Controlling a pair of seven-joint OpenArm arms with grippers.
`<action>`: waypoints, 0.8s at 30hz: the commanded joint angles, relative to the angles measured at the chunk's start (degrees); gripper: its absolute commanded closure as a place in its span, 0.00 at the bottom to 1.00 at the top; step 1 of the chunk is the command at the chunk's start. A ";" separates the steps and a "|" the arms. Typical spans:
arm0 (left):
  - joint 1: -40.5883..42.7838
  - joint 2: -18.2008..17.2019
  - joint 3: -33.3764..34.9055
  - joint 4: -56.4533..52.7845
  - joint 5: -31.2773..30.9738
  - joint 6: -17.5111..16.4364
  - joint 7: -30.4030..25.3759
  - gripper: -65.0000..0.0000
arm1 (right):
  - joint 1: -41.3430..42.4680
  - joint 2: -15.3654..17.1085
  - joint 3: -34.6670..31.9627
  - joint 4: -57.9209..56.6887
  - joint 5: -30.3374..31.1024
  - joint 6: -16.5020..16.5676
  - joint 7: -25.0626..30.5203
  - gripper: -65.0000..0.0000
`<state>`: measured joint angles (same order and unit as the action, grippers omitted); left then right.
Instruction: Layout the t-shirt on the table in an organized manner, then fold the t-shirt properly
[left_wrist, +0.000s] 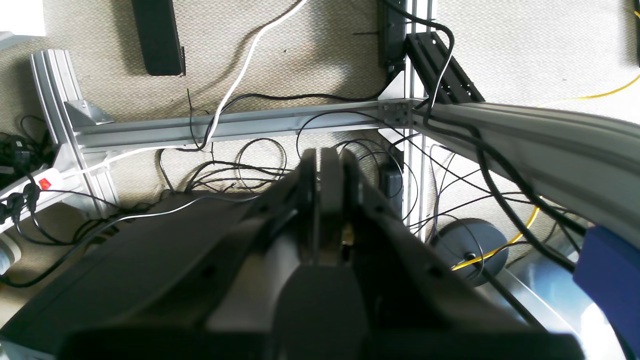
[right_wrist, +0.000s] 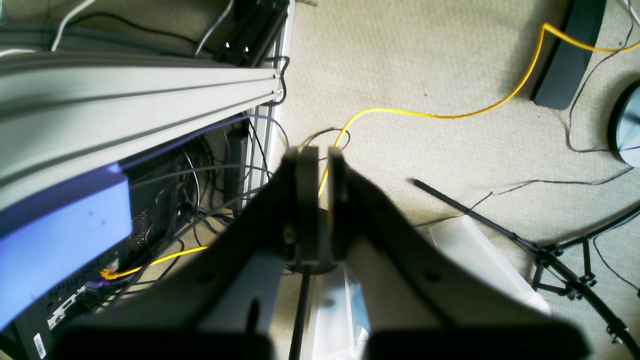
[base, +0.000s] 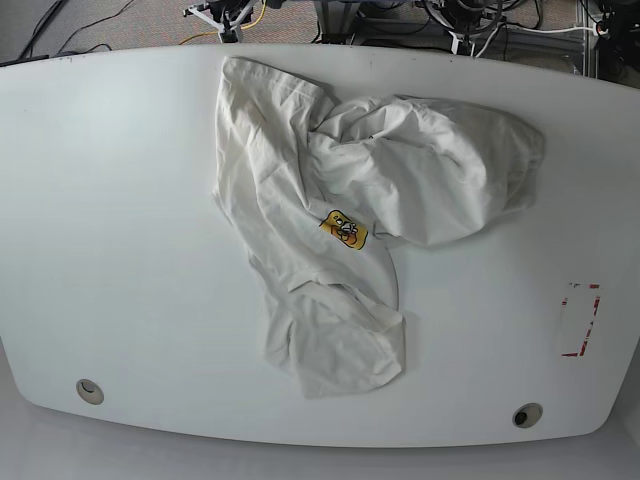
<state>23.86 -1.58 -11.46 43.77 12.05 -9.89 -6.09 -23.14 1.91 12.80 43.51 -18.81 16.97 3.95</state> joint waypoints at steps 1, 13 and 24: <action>1.86 -0.75 -0.18 0.41 -0.14 0.00 -1.96 0.99 | -1.88 0.33 0.35 0.32 0.30 0.21 1.55 0.96; 4.41 -1.01 -0.36 -1.44 -0.41 -0.09 -5.56 0.99 | -6.18 0.33 0.61 0.32 0.30 0.04 3.75 0.96; 7.48 -1.01 -0.36 -1.26 -0.41 -0.26 -5.56 0.99 | -9.61 0.77 0.70 1.37 0.30 -0.05 4.80 0.96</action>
<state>30.17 -2.35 -11.73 42.19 11.94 -10.07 -10.83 -31.16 2.11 13.34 43.55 -18.83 16.86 7.94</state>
